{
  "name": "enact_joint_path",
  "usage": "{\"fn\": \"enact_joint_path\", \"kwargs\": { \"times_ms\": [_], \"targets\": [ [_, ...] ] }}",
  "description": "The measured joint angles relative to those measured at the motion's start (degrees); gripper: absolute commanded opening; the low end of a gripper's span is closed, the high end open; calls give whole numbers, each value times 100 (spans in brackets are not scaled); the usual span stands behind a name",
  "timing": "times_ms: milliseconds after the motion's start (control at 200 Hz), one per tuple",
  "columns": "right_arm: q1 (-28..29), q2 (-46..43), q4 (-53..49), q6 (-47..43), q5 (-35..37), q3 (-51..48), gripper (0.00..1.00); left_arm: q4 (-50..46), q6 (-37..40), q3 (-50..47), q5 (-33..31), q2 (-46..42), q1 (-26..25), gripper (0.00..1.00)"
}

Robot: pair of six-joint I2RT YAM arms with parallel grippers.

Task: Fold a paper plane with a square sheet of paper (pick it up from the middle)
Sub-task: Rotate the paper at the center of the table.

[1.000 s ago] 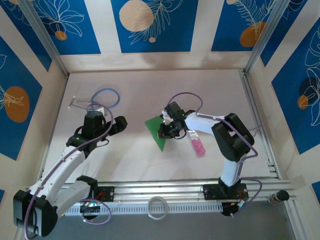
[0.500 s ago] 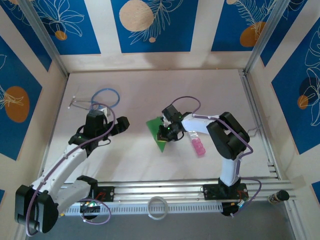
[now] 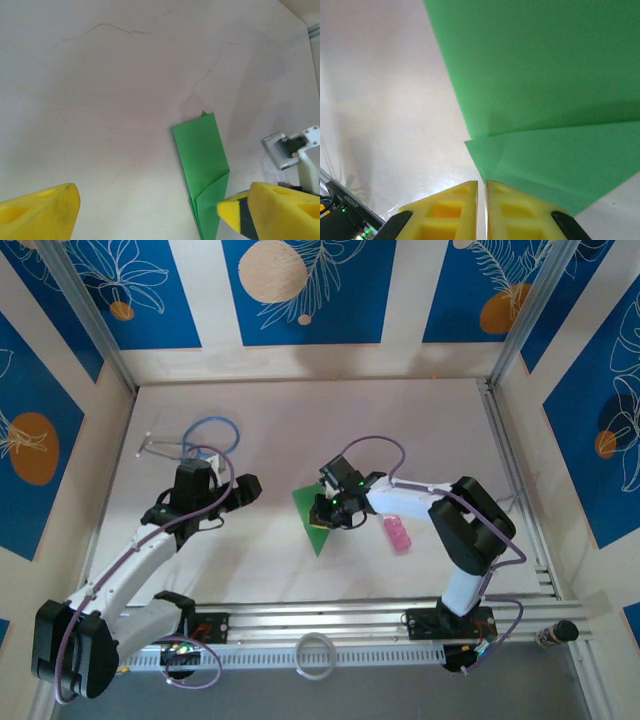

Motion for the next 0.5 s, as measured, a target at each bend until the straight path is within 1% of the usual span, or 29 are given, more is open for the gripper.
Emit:
{"fn": "enact_joint_path", "kwargs": {
  "times_ms": [185, 365, 500],
  "targets": [
    [-229, 44, 2, -466, -81, 70, 12, 44, 0, 0, 85, 11, 4, 84],
    [-245, 400, -76, -911, -168, 280, 11, 61, -2, -2, 223, 164, 7, 81],
    [-245, 638, -179, -1014, -162, 358, 11, 109, -11, 0, 382, 326, 9, 79]
  ]
}}
